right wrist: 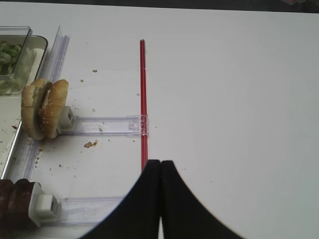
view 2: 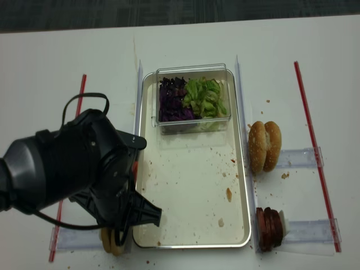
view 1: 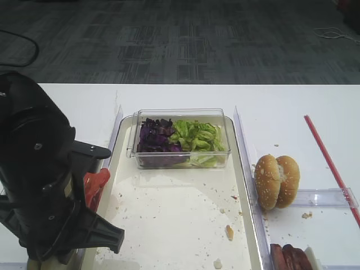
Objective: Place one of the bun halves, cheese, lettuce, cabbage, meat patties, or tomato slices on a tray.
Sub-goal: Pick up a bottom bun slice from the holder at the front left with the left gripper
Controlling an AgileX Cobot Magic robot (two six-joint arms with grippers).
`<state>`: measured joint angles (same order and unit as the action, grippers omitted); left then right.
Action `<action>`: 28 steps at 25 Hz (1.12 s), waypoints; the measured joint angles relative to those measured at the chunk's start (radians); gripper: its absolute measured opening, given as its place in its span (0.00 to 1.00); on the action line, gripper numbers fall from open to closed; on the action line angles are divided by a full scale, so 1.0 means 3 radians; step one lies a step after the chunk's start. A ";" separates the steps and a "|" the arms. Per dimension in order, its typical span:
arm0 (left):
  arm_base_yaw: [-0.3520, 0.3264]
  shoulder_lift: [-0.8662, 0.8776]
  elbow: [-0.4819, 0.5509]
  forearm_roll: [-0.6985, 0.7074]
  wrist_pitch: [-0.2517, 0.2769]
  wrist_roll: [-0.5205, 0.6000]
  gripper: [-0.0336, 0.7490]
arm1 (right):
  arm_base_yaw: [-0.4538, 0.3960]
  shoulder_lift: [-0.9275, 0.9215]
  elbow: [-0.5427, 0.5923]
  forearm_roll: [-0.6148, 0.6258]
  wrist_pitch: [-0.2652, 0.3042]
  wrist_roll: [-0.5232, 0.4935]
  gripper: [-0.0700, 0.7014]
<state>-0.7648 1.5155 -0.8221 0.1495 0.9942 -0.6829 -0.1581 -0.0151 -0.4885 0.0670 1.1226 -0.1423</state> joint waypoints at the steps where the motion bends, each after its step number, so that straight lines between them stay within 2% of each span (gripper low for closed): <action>1: 0.0000 0.0000 0.0000 0.0006 0.0000 0.0000 0.18 | 0.0000 0.0000 0.0000 0.0000 0.0000 0.0000 0.48; 9: 0.0000 -0.0059 0.0000 0.0006 0.0012 0.0053 0.16 | 0.0000 0.0000 0.0000 0.0000 0.0000 0.0000 0.48; 28: 0.0000 -0.0634 0.0000 -0.0015 0.0017 0.0135 0.16 | 0.0000 0.0000 0.0000 0.0000 0.0000 0.0000 0.48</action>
<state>-0.7648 1.3254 -0.8221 0.1449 0.9993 -0.6425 -0.1581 -0.0151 -0.4885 0.0670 1.1226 -0.1423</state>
